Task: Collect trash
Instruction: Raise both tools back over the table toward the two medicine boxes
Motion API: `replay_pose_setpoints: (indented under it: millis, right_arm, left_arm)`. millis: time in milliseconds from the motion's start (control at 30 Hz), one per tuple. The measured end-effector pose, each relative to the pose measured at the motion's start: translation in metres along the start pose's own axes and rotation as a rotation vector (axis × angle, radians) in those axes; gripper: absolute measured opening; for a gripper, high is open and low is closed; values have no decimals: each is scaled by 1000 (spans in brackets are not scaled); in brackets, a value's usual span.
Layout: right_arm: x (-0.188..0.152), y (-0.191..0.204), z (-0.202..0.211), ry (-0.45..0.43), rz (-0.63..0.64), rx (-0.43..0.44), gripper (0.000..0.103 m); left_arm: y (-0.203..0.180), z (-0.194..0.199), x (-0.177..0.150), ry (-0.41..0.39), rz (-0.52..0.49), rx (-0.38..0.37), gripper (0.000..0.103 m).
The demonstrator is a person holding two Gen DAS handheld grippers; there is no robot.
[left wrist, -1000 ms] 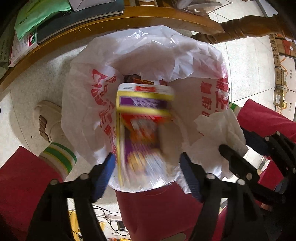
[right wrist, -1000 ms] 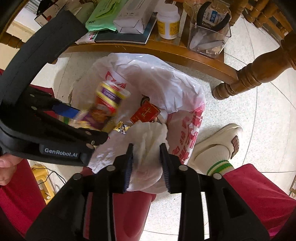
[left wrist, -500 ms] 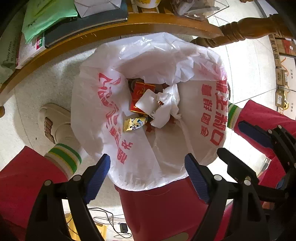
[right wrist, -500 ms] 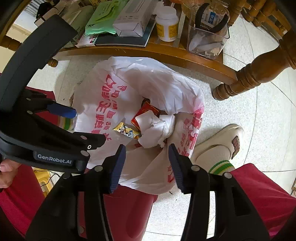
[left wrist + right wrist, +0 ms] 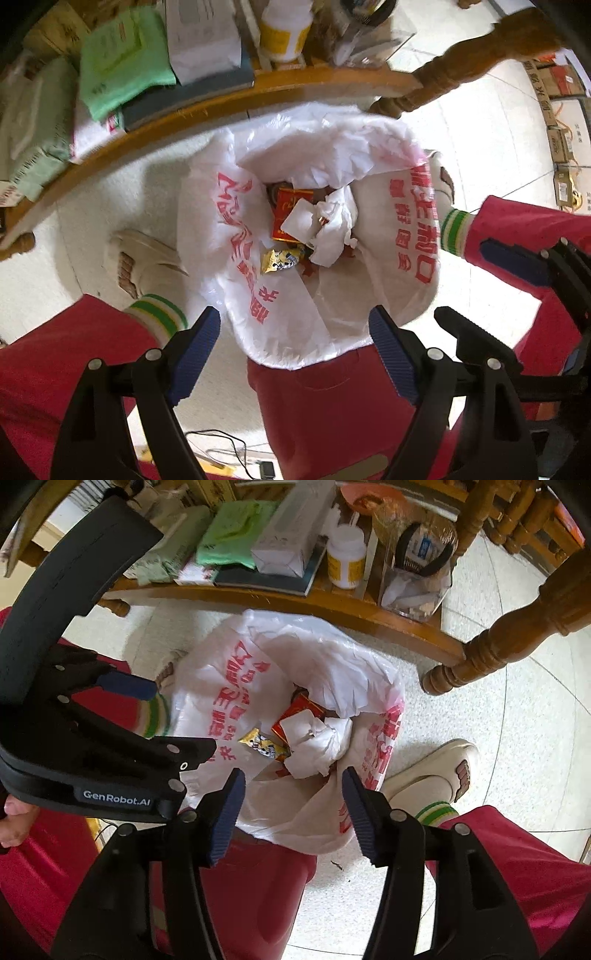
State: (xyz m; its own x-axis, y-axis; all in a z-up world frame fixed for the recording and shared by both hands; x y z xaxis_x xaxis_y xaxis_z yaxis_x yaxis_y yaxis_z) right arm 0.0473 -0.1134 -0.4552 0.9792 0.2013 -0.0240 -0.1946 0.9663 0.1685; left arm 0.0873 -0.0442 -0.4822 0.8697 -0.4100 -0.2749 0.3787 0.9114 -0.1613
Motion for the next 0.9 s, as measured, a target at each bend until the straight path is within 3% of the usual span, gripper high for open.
replay_pose_setpoints:
  millis: [67, 233, 300, 467, 633, 900]
  right_arm:
    - [-2, 2, 17, -30, 8, 12, 56]
    - [-3, 5, 95, -162, 46, 40, 74]
    - [-1, 4, 134, -222, 81, 35, 83]
    - [15, 5, 230, -364, 202, -40, 88]
    - [32, 23, 317, -465, 345, -25, 93]
    - [61, 25, 412, -530, 500, 17, 95]
  left_arm:
    - [0, 15, -6, -35, -5, 4, 80]
    - [1, 83, -31, -130, 4, -23, 81]
    - [5, 115, -40, -162, 6, 7, 83]
    - [14, 224, -47, -313, 7, 99, 89]
    - [12, 332, -38, -435, -108, 187, 95]
    - [8, 417, -10, -443, -356, 315, 95]
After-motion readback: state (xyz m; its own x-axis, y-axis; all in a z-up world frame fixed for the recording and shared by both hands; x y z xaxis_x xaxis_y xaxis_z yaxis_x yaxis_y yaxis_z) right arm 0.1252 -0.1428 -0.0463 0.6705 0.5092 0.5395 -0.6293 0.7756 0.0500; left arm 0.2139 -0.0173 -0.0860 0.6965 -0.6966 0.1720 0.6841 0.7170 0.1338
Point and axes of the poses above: each gripper's, at about its wrist camera, not at the fingertips, and z roughly against the way its jaws point, y to its left, x to its top, the point moved 10 cm from there along -z, roughly the way its jaws point, and after that the axes turned 8 degrees about y, right-handed, at the moved point
